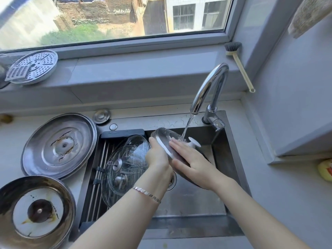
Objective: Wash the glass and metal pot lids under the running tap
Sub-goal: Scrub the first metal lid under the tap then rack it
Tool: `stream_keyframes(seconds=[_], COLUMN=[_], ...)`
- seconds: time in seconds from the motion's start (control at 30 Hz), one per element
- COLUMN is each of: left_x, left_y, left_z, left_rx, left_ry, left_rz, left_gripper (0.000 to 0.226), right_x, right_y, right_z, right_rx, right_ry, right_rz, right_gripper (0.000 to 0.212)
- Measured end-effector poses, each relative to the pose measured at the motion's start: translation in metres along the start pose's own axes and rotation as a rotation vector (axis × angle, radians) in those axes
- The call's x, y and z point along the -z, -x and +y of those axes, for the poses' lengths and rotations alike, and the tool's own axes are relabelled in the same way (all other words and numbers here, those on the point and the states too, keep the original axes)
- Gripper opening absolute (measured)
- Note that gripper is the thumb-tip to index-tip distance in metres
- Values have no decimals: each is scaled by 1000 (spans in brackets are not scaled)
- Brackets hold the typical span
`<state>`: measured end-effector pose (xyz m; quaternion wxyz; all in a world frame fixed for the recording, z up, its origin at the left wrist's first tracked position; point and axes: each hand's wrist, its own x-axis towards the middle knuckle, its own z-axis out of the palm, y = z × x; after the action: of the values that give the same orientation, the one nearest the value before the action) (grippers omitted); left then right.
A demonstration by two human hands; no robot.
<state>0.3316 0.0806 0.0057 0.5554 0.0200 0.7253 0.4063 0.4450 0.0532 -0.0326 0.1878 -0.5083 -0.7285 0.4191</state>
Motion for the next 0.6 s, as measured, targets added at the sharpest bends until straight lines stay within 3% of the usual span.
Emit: stream_keyframes(seconds=[0.1, 0.2, 0.3, 0.37, 0.43, 0.5, 0.6], left_x=[22, 41, 59, 71, 80, 83, 79], left_y=[-11, -26, -26, -32, -41, -46, -45], left_z=[0, -9, -11, -7, 0, 5, 10], left_rx=[-17, -21, -15, -14, -63, -106, -160], left_ry=[54, 106, 137, 194, 215, 166, 70], left_rz=[-54, -126, -166, -214, -231, -233, -216], left_gripper=[49, 71, 57, 52, 54, 55, 56], right_x=[-2, -16, -33, -34, -23, -10, 1], right_y=[14, 25, 36, 39, 34, 19, -8], right_z=[17, 19, 24, 28, 25, 16, -5], right_rx=[3, 112, 164, 46, -175, -321, -339], right_ry=[-123, -93, -160, -320, -439, -482, -465], right_rz=[84, 135, 241, 433, 563, 500, 235], right_gripper=[39, 40, 35, 18, 20, 11, 29])
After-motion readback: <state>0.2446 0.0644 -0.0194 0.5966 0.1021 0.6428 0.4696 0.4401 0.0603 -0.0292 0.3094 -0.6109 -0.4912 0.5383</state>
